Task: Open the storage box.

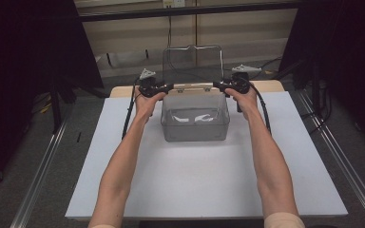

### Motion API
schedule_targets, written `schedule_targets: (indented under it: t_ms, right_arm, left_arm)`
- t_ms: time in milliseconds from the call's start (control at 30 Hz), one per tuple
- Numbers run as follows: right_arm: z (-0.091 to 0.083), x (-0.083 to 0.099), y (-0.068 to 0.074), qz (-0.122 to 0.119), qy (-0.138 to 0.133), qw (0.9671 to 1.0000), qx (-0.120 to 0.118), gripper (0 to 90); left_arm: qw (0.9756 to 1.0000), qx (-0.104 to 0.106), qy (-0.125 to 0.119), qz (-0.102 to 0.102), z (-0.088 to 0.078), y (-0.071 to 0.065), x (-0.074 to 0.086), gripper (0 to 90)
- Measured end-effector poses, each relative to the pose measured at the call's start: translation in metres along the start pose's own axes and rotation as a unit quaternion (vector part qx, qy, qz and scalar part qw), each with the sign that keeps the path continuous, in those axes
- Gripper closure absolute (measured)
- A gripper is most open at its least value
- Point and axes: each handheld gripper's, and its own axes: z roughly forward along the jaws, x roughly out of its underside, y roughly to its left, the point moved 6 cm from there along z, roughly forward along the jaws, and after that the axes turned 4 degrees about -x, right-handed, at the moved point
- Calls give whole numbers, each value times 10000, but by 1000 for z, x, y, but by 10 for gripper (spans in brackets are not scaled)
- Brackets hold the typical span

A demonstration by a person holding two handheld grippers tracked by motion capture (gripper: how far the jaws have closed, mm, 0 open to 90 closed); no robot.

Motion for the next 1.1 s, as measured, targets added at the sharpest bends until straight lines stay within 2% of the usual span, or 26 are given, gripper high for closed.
schedule_targets:
  t_ms: [167,367,533,700,867,1000,1033,1067,1100]
  right_arm:
    - [0,1,-1,62,-9,10000,-37,479]
    - [1,1,-2,200,15,9998,12,477]
    - [1,1,-2,215,24,9998,32,477]
    - [1,1,-2,206,45,9997,95,477]
    - [1,2,-2,311,46,9995,93,476]
    - [1,4,-5,531,64,9985,102,431]
    - [1,4,-6,480,43,9987,170,432]
    - [1,4,-5,281,42,9993,227,447]
    - [3,3,-3,61,90,9997,222,664]
  left_arm:
    - [10000,-22,-2,1,0,1,1,484]
    - [9999,-38,2,-108,1,2,2,484]
    - [9999,-45,-1,-159,1,2,2,486]
    - [9999,-66,1,-128,1,2,2,484]
    - [9996,-54,3,-268,2,3,3,474]
    - [9998,-155,30,-123,2,3,3,450]
    - [9998,-176,33,-71,2,2,3,454]
    - [10000,-70,65,-24,3,0,3,463]
    - [9999,35,111,31,3,-2,4,570]
